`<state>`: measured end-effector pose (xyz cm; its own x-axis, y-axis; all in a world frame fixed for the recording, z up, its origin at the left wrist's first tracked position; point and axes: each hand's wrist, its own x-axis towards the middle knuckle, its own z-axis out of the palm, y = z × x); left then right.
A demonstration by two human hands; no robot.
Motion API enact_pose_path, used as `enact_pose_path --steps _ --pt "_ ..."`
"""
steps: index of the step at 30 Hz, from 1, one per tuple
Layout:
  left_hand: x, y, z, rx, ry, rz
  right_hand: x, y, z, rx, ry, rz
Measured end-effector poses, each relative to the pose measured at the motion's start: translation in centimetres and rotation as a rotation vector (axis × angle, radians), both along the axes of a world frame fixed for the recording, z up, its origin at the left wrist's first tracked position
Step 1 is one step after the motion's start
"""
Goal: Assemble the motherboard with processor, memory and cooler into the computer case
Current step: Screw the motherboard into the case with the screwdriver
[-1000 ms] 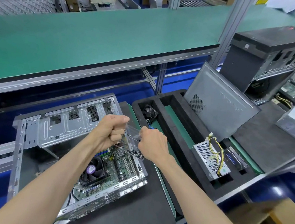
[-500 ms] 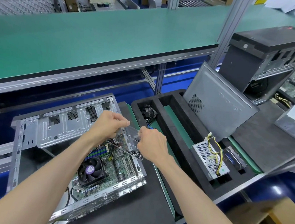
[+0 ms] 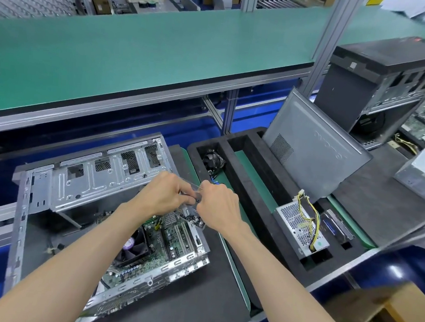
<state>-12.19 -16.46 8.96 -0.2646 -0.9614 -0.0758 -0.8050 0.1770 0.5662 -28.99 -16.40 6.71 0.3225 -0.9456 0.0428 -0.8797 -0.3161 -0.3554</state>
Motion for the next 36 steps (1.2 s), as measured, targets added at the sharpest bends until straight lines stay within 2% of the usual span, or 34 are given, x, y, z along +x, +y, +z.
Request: enact_pose_path --steps 4,6,7,10,11,12,13,14,17,18,20,24,30,34,36 --pt "-0.1 -0.2 0.4 0.017 -0.107 0.007 0.1 0.0 0.0 -0.010 0.005 -0.003" --pt "-0.3 0.1 0.4 0.017 -0.043 0.044 0.1 -0.1 0.1 -0.019 0.006 -0.006" --pt "-0.1 0.3 0.3 0.030 0.104 0.098 0.1 -0.1 0.1 -0.022 0.009 -0.007" --pt "0.8 0.8 1.0 0.257 0.872 0.246 0.1 0.0 0.3 -0.023 0.017 0.001" --pt "1.1 1.0 1.4 0.335 1.023 0.256 0.1 0.0 0.4 -0.023 0.014 0.006" --pt "1.4 1.2 1.7 0.376 1.045 0.253 0.1 0.0 0.3 -0.023 0.011 0.008" --pt "1.5 1.2 2.0 0.383 0.972 0.239 0.2 0.0 0.3 -0.023 0.010 0.009" --pt "1.6 1.2 2.2 0.345 0.800 0.204 0.2 0.0 0.3 -0.021 0.011 0.007" --pt "1.3 0.9 2.2 0.186 0.096 0.006 0.2 0.0 0.3 -0.024 0.016 -0.001" --pt "1.2 0.7 2.3 0.179 -0.048 -0.051 0.2 0.0 0.3 -0.026 0.015 -0.003" --pt "0.9 0.3 2.4 0.194 -0.196 -0.124 0.3 -0.1 0.3 -0.028 0.014 -0.004" --pt "0.4 -0.2 2.6 0.204 -0.295 -0.189 0.3 0.0 0.4 -0.026 0.013 -0.001" --pt "0.4 -0.2 2.6 0.207 -0.346 -0.227 0.2 0.0 0.4 -0.019 0.004 0.000" --pt "0.7 0.0 2.0 0.225 -0.311 -0.206 0.2 0.0 0.3 -0.017 0.004 -0.002" --pt "1.0 0.4 1.7 0.211 -0.233 -0.182 0.1 0.0 0.2 -0.020 0.004 0.000"
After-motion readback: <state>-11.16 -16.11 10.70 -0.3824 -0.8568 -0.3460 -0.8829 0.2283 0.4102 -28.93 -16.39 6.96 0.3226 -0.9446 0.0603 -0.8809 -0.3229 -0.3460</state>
